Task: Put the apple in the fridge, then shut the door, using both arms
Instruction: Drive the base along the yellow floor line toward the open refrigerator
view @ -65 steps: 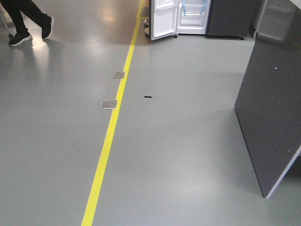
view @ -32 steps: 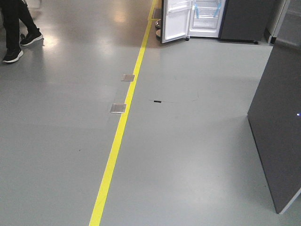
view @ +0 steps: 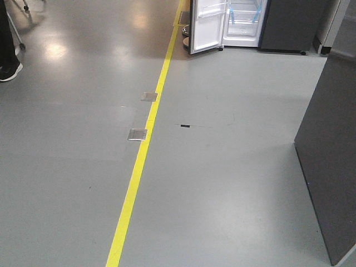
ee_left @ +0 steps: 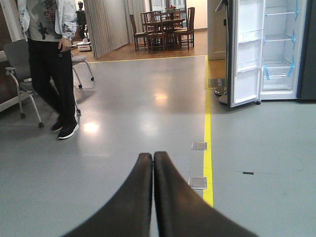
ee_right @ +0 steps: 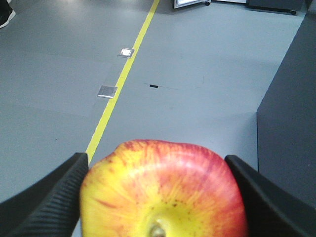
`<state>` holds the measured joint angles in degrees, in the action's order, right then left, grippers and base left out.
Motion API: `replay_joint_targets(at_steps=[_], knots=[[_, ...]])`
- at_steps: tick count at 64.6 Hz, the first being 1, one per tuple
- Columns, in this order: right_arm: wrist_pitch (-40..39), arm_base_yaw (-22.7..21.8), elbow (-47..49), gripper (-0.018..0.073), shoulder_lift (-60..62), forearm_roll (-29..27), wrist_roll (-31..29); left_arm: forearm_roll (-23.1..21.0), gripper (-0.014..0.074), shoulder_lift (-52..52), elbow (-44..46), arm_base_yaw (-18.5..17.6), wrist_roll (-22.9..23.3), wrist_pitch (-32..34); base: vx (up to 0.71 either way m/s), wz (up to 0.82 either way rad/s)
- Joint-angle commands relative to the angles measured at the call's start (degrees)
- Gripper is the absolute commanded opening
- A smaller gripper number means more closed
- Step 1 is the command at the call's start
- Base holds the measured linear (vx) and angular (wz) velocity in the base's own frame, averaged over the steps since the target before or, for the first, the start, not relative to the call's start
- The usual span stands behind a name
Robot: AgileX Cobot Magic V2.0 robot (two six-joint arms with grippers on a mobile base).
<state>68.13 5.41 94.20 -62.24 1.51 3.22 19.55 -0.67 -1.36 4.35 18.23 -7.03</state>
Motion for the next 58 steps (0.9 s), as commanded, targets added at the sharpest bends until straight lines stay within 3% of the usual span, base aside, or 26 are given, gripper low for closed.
replay_joint_targets(at_steps=[1, 58], knots=[[-4.05, -0.04, 1.69, 0.0078, 0.7, 0.31, -0.04, 0.01, -0.0006, -0.92, -1.67, 0.2, 0.18, 3.86, 0.15, -0.04], [-4.05, -0.04, 1.69, 0.0078, 0.7, 0.31, -0.04, 0.01, -0.0006, -0.92, -1.67, 0.2, 0.18, 3.86, 0.16, -0.04]])
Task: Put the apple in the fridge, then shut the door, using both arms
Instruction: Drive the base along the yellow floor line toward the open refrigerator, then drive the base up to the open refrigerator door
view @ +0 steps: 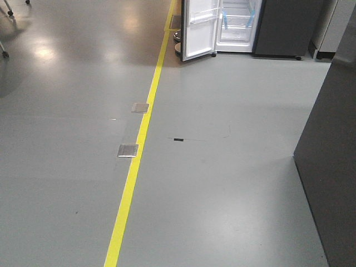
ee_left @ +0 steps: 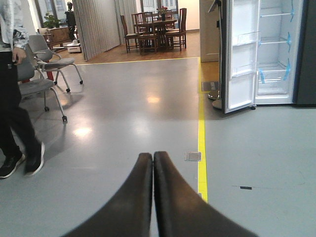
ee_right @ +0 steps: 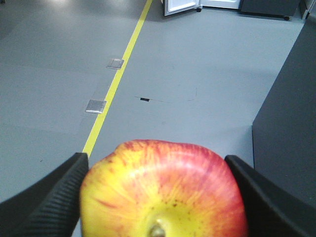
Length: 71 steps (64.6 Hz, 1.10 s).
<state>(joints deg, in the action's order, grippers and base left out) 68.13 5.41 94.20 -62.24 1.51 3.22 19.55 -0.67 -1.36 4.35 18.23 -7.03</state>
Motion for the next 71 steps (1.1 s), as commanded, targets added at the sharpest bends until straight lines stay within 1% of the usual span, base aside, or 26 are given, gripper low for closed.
replay_joint_targets(at_steps=[1, 71], knots=[[-4.05, -0.04, 1.69, 0.0078, 0.7, 0.31, -0.04, 0.01, -0.0006, -0.92, -1.67, 0.2, 0.18, 3.86, 0.18, -0.02], [-4.05, -0.04, 1.69, 0.0078, 0.7, 0.31, -0.04, 0.01, -0.0006, -0.92, -1.67, 0.2, 0.18, 3.86, 0.19, -0.02]])
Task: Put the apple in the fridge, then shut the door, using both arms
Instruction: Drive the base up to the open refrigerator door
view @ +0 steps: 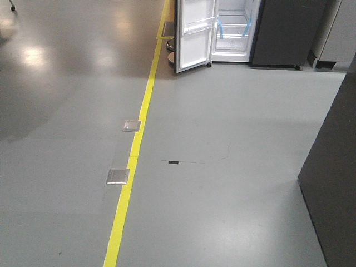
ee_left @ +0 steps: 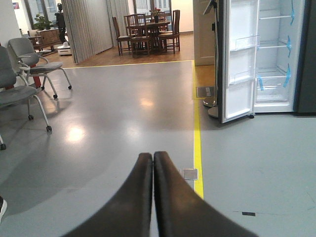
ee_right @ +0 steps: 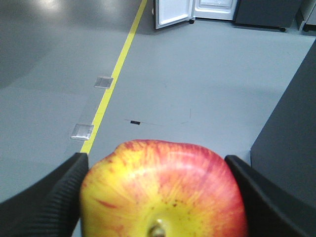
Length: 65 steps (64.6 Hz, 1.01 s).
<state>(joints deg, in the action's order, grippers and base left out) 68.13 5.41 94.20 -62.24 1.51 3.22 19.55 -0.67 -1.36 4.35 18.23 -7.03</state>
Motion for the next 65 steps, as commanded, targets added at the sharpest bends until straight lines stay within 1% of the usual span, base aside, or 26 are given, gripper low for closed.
replay_joint_targets(at_steps=[1, 65], knots=[[-4.05, -0.04, 1.69, 0.0078, 0.7, 0.31, -0.04, 0.01, -0.0006, -0.92, -1.67, 0.2, 0.18, 3.86, 0.2, -0.02], [-4.05, -0.04, 1.69, 0.0078, 0.7, 0.31, -0.04, 0.01, -0.0006, -0.92, -1.67, 0.2, 0.18, 3.86, 0.2, -0.04]])
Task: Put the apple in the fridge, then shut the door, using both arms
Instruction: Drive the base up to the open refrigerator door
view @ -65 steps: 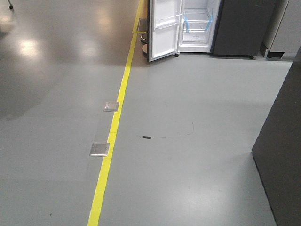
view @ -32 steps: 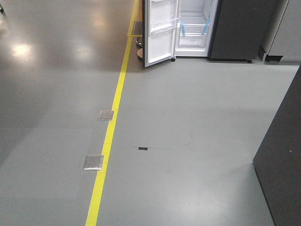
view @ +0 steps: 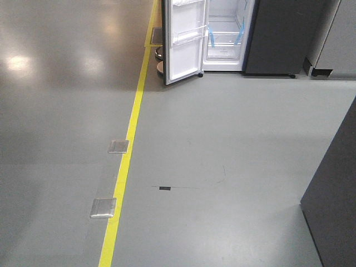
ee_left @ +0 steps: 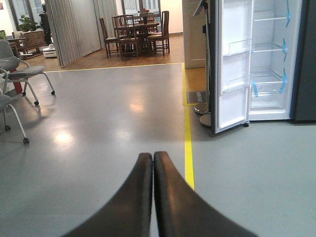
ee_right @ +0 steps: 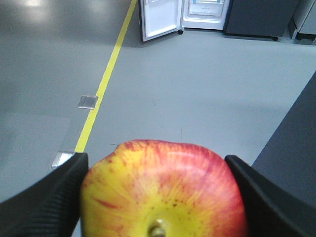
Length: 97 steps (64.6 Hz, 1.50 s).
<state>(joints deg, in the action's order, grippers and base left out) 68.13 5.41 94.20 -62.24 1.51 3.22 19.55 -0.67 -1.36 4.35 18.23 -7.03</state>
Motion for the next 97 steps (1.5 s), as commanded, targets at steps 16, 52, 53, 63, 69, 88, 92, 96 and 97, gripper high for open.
replay_joint_targets(at_steps=[16, 52, 53, 63, 69, 88, 92, 96, 97], knots=[[-4.05, -0.04, 1.69, 0.0078, 0.7, 0.31, -0.04, 0.01, -0.0006, -0.92, -1.67, 0.2, 0.18, 3.86, 0.2, 0.01], [-4.01, -0.04, 1.69, 0.0078, 0.7, 0.31, -0.04, 0.01, -0.0006, -0.92, -1.67, 0.2, 0.18, 3.86, 0.22, 0.03], [-4.01, -0.04, 1.69, 0.0078, 0.7, 0.31, -0.04, 0.01, -0.0006, -0.92, -1.67, 0.2, 0.18, 3.86, 0.23, 0.02], [-4.01, -0.04, 1.69, 0.0078, 0.7, 0.31, -0.04, 0.01, -0.0006, -0.92, -1.67, 0.2, 0.18, 3.86, 0.24, 0.02], [-4.01, -0.04, 1.69, 0.0078, 0.7, 0.31, -0.04, 0.01, -0.0006, -0.92, -1.67, 0.2, 0.18, 3.86, 0.24, 0.01], [-4.01, -0.04, 1.69, 0.0078, 0.7, 0.31, -0.04, 0.01, -0.0006, -0.92, -1.67, 0.2, 0.18, 3.86, 0.25, -0.02], [-4.01, -0.04, 1.69, 0.0078, 0.7, 0.31, -0.04, 0.01, -0.0006, -0.92, -1.67, 0.2, 0.18, 3.86, 0.26, -0.06], [-4.01, -0.04, 1.69, 0.0078, 0.7, 0.31, -0.04, 0.01, -0.0006, -0.92, -1.67, 0.2, 0.18, 3.86, 0.26, -0.07], [-4.01, -0.04, 1.69, 0.0078, 0.7, 0.31, -0.04, 0.01, -0.0006, -0.92, -1.67, 0.2, 0.18, 3.86, 0.26, -0.07]])
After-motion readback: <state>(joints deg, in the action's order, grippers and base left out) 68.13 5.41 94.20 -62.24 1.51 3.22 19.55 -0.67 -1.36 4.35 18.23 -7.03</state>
